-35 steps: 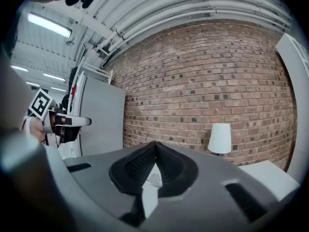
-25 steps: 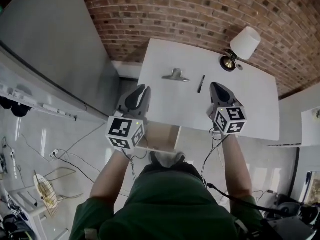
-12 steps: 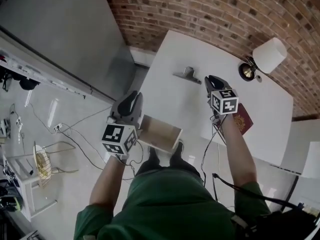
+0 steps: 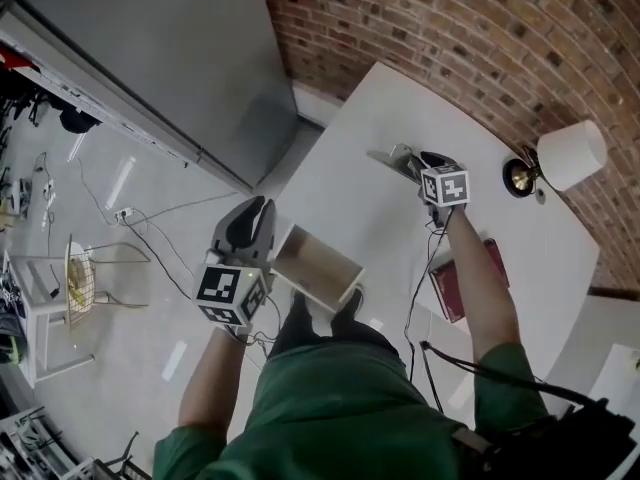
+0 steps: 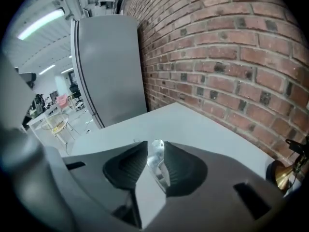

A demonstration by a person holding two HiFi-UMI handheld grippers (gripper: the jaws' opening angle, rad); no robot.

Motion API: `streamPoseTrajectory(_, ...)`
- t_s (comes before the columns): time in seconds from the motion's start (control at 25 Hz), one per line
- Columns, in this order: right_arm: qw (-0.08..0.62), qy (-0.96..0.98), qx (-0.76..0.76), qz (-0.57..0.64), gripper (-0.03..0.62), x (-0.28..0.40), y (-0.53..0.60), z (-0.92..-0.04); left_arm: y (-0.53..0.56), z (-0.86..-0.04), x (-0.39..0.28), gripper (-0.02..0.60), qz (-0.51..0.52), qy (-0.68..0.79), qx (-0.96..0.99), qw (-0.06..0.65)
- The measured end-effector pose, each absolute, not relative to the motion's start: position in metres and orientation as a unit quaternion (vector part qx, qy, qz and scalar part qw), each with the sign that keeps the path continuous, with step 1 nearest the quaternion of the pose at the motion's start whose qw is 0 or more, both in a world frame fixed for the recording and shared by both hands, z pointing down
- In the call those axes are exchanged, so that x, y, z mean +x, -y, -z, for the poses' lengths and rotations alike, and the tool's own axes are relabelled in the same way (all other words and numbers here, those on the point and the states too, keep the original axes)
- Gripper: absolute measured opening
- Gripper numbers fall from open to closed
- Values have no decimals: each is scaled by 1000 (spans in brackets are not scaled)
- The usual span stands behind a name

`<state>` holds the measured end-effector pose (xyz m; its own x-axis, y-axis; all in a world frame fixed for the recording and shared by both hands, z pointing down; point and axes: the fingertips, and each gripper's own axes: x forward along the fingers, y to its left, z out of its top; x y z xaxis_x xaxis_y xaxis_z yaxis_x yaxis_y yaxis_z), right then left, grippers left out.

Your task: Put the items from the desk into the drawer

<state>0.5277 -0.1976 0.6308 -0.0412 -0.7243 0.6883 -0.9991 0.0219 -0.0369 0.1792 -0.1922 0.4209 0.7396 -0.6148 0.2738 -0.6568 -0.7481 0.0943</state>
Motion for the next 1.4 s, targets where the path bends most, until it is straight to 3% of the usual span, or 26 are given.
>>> streamPoseTrajectory(0.32,363,700,561,-252,125,538,237,-678,174,-441,143,51,-139,404,898,104)
streamPoseTrajectory(0.72,349,702,505,-361,153,530,251,-716,167,-443,107,51,-143,454,873,108)
streamPoseTrajectory(1.4,494,716,389,-303,22,478,207,-686,151,-452,70,51,-122,443,879,126)
